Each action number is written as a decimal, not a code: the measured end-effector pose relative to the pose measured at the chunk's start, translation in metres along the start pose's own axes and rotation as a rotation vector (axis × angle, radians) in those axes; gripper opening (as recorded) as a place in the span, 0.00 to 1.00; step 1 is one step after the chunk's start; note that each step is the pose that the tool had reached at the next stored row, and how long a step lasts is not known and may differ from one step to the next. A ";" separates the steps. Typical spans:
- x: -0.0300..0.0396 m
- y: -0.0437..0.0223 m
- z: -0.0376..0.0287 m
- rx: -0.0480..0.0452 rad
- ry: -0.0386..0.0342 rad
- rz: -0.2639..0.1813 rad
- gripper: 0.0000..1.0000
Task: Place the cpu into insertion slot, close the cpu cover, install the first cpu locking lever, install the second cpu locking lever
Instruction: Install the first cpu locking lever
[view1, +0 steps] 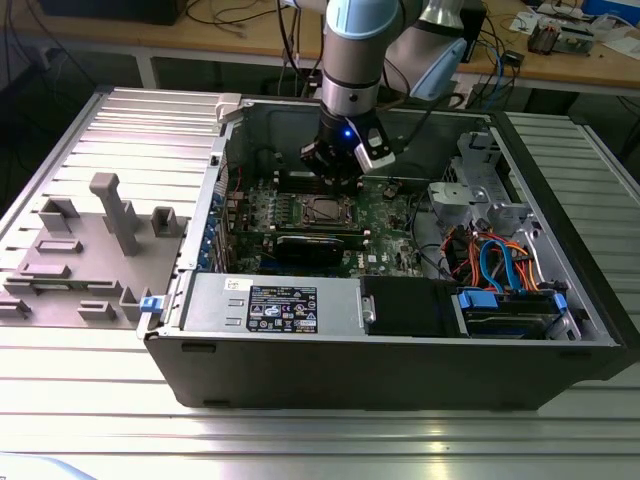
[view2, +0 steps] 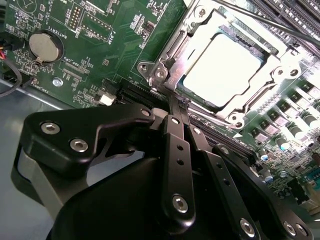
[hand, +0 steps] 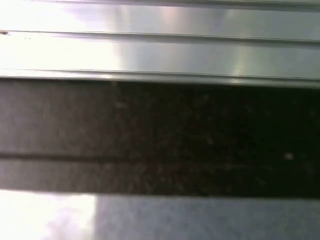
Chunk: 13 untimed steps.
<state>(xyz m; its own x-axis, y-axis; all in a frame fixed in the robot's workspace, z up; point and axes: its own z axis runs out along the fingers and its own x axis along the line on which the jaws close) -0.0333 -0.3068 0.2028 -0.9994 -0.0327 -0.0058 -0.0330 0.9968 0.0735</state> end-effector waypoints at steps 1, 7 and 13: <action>0.0000 -0.0001 0.0004 0.0000 -0.0001 0.000 0.11; -0.0001 -0.0002 0.0000 -0.0009 -0.0008 0.000 0.11; -0.0002 -0.0001 -0.0021 -0.0009 -0.0008 0.000 0.11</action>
<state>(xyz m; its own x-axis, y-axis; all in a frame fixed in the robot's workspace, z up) -0.0331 -0.3070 0.2049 -0.9994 -0.0326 -0.0066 -0.0330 0.9967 0.0744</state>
